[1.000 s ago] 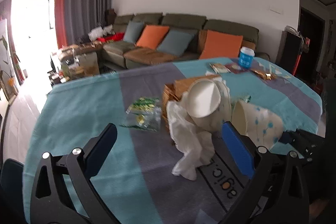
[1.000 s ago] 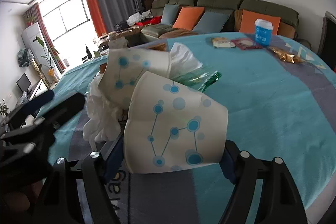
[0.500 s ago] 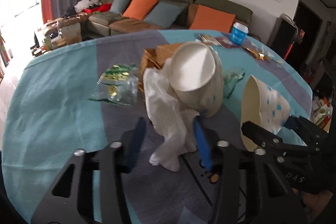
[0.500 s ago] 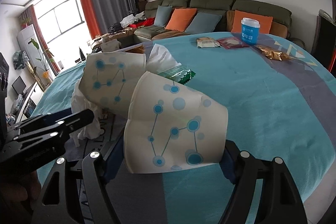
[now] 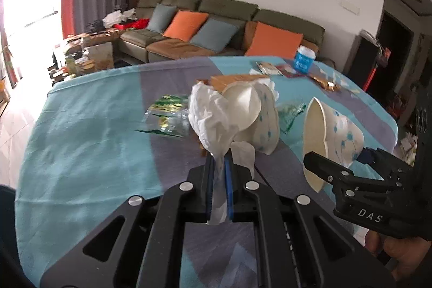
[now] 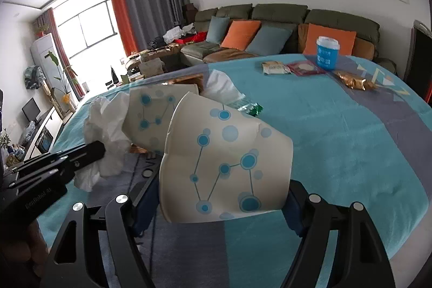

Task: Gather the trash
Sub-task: 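Grasp the crumpled white tissue with the left tool, then carry the paper cup and tissue over the teal trash bin with both tools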

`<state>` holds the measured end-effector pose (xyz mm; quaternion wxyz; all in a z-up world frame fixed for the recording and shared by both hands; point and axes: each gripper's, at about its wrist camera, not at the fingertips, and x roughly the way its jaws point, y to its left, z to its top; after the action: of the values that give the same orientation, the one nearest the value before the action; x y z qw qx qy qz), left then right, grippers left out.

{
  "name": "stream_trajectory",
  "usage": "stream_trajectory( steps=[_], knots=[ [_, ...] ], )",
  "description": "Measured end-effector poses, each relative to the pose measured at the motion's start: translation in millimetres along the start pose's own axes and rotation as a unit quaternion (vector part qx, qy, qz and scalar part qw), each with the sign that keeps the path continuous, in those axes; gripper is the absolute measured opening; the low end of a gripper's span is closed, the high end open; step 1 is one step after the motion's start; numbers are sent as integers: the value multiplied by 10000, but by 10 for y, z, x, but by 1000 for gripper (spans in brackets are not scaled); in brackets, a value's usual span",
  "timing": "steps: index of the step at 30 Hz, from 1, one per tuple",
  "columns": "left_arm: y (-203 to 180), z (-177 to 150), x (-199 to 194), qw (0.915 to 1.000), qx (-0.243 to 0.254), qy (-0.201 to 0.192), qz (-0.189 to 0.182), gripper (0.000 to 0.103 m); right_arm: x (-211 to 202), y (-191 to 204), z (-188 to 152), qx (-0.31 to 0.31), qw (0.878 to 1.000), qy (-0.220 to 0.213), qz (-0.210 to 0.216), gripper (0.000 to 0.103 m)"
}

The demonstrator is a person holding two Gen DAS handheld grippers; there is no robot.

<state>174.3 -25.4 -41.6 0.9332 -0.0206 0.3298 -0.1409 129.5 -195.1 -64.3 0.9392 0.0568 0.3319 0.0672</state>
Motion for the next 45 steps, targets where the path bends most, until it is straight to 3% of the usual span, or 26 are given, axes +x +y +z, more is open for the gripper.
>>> stream_trajectory(
  steps=[13,25,34,45],
  knots=[
    [110,-14,-662,9973,-64,-651,325,8,-331,313,98,-401,9974,-535,251,74],
    [349,-139,-1367,9857,-268,-1237,1115,8,-647,817,284,-954,9864,-1063,807,74],
    [726,-299,-1894,9678,-624,-1513,1912,8,-662,1344,446,-1339,9720,-1101,1586,75],
    [1215,-540,-2512,9348,-1115,-1636,2950,8,-505,2188,587,-1844,9440,-834,2604,75]
  ],
)
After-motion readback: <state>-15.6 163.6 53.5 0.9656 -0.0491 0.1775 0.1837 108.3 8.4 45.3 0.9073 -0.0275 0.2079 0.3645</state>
